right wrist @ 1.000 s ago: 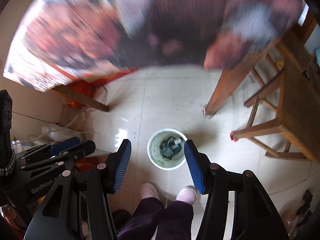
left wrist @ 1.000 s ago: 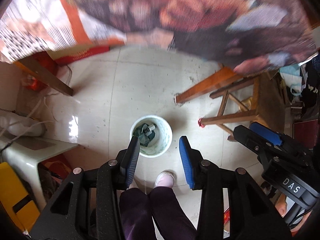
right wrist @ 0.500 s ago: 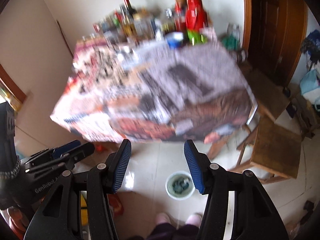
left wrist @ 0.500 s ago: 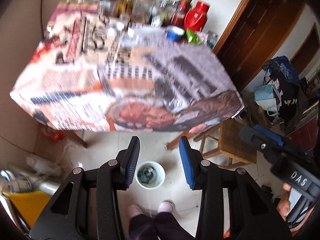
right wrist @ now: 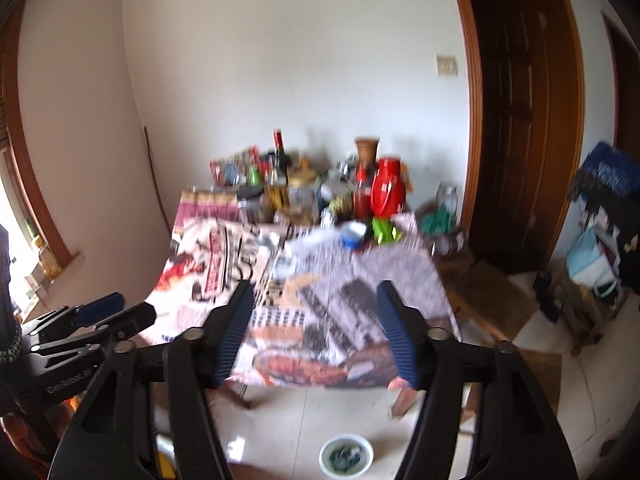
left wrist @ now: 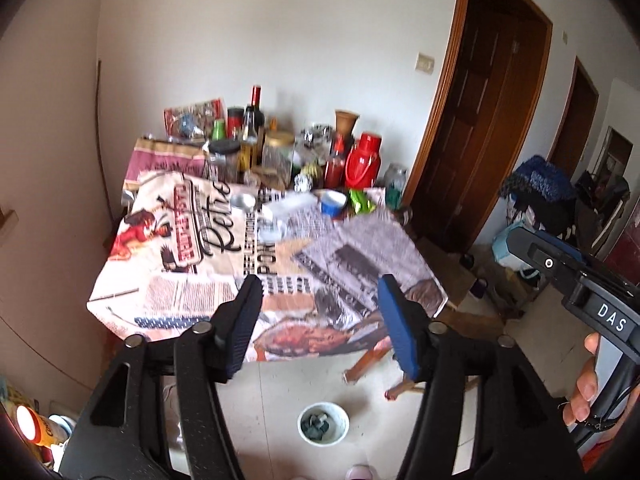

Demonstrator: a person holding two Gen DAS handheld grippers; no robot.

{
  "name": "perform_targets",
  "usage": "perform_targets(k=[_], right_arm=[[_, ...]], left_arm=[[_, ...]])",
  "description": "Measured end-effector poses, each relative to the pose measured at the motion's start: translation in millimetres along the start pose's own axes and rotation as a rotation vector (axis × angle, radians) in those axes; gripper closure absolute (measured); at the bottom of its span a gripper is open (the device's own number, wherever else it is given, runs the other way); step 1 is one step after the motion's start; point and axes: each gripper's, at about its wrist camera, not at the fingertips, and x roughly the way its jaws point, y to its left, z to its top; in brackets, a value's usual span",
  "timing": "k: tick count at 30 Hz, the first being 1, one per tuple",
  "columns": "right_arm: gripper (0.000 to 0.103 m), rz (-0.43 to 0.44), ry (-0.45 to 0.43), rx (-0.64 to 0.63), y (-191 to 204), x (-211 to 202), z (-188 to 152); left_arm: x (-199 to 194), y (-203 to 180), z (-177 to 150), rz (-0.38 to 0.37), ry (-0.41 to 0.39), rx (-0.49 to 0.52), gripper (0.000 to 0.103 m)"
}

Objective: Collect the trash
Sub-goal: 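Move both open tools back toward the table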

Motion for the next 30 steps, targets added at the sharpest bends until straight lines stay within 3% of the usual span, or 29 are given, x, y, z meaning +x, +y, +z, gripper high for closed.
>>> perform_targets(k=[4, 10, 20, 25, 28, 30], right_arm=[[0.035, -0.029, -0.057, -0.004, -2.0, -8.6, 10.3], [0.034, -0.075, -0.072, 0.007, -17.4, -0.1, 23.3], [0.034, -0.027, -0.071, -0.035, -57.7, 37.5, 59.4], [0.023, -0.010, -0.086, -0.058, -84.8, 64.2, 87.5], [0.022, 0.009, -0.086, -0.080, -97.2, 79.8, 100.8], [0.016, 0.027, -0.078, -0.093, -107.2, 93.5, 110.0]], left_arm=[[-10.1, 0.3, 15.0, -0.006, -0.042, 0.020, 0.038], [-4.7, 0.1, 33.1, -0.003, -0.072, 0.016, 0.038], [43.5, -19.4, 72.3, 0.072, -0.109, 0.012, 0.038], [76.3, -33.5, 101.2, 0.106, -0.120, -0.004, 0.038], [95.5, -38.9, 114.7, 0.140, -0.127, -0.043, 0.029], [108.5, -41.5, 122.3, 0.167, -0.130, -0.068, 0.023]])
